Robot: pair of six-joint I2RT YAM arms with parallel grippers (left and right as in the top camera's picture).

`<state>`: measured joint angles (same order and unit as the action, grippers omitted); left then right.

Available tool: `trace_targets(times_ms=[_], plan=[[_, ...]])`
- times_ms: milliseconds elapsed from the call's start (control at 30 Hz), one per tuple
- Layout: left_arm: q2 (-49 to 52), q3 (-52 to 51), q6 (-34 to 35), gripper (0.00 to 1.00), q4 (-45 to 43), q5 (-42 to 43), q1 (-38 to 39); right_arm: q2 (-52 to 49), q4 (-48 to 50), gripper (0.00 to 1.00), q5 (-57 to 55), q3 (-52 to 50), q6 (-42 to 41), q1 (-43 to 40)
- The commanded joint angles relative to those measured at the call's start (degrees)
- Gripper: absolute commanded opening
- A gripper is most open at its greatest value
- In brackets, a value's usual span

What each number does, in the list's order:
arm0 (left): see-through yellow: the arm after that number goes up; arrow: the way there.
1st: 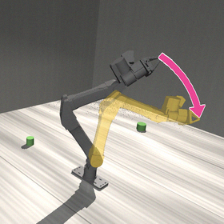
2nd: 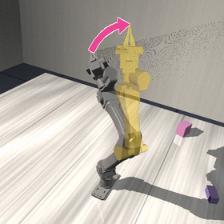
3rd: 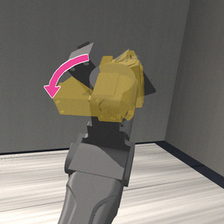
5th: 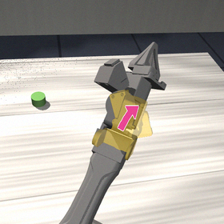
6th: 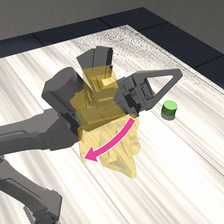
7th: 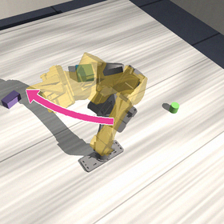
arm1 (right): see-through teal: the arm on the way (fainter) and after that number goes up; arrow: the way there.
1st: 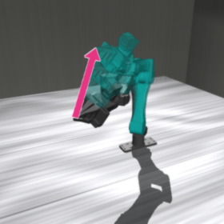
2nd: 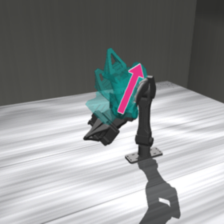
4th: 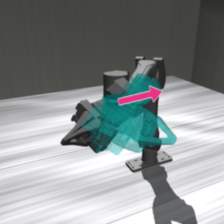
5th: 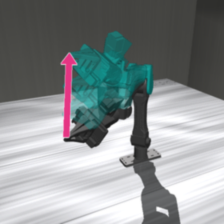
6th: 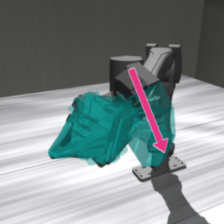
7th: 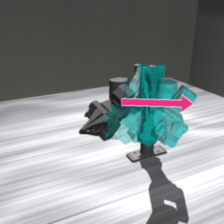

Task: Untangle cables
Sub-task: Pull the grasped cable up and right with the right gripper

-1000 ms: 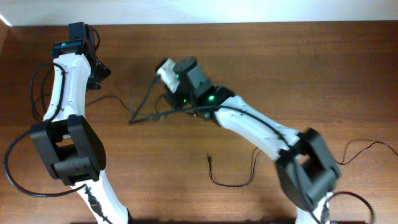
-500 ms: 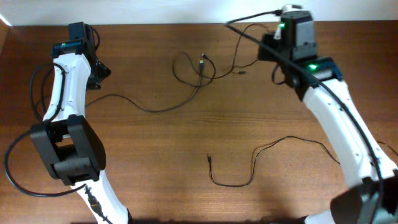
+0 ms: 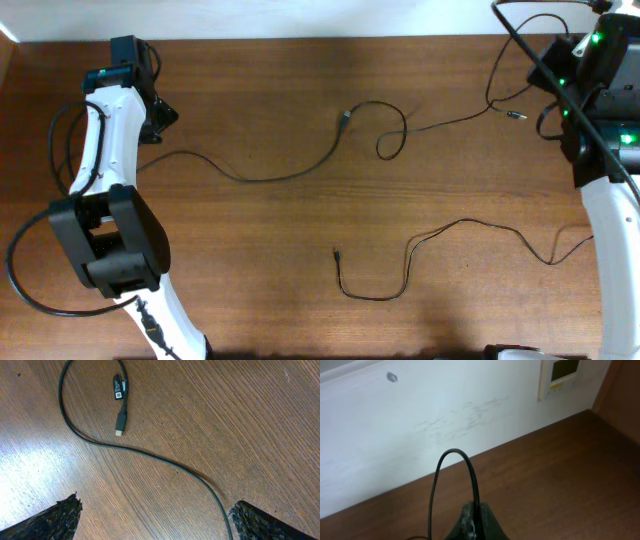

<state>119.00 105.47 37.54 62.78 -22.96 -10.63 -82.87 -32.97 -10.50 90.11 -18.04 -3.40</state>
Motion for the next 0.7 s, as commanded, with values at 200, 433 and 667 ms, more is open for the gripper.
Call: trace_targets(times_ms=[200,433,667], plan=[[-1.38,-0.24,0.57,0.99,0.02,-0.2,-0.13,1.14,-7.8,0.04,-19.34,0.33,-0.2,-3.82],[-1.38,-0.22,0.57,0.99,0.02,-0.2,-0.02,-3.3,-11.82,0.04,-18.23,0.11,-0.22,-17.68],[-1.4,-0.24,0.57,0.99,0.02,-0.2,-0.04,-13.11,-11.96,0.04,-17.9,0.11,1.33,-27.98]])
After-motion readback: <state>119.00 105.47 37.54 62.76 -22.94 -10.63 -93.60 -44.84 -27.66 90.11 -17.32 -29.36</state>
